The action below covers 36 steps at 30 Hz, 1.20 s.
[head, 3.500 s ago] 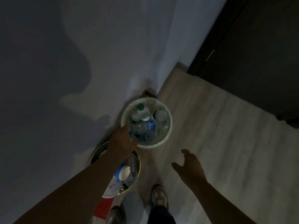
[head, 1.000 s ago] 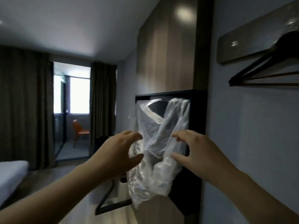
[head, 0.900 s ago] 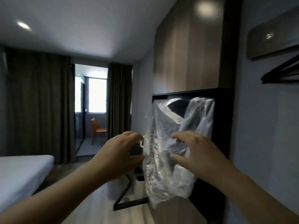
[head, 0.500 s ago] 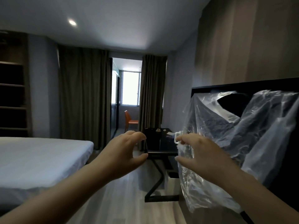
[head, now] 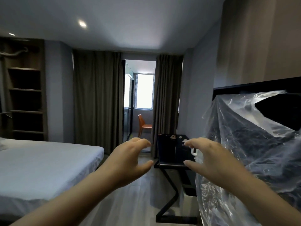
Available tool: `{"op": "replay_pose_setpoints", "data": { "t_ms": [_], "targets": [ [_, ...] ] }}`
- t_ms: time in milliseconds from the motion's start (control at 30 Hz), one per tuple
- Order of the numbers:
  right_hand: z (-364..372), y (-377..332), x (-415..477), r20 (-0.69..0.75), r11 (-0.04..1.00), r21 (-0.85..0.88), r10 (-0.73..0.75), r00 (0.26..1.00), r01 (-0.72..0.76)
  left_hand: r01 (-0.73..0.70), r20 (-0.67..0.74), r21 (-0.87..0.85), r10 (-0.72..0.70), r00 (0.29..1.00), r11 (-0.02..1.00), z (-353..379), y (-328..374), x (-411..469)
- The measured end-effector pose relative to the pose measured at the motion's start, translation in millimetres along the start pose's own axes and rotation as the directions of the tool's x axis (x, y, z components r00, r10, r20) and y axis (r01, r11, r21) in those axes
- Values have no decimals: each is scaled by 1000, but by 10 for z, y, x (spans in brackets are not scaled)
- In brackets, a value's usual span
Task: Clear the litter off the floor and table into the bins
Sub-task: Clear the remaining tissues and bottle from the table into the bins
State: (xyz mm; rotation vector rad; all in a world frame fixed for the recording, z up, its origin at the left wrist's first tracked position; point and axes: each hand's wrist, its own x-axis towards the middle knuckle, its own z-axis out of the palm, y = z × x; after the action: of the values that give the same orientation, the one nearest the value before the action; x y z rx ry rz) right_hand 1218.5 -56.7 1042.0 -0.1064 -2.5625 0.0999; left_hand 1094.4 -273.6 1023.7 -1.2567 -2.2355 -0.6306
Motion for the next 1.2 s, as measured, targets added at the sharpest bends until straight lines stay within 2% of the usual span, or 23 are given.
{"op": "replay_pose_setpoints", "data": {
  "t_ms": [167,433,767,1200],
  "targets": [
    [518,293,542,77,1000,8,6,997,-7,38,29,11,-38,999,999,452,-524,425],
    [1508,381,1658,104,1000,-7,27,994,-27,37,61,11,-37,997,999,1024,-1791,1097],
    [2483,465,3093,147,993,-22,122,982,-120,24,115,-71,-15,993,997,1572,-3300,2111],
    [3801,1499,4690,166,982,37,175,971,-183,12,176,-80,2,984,997,2870,-4567,3629]
  ]
}}
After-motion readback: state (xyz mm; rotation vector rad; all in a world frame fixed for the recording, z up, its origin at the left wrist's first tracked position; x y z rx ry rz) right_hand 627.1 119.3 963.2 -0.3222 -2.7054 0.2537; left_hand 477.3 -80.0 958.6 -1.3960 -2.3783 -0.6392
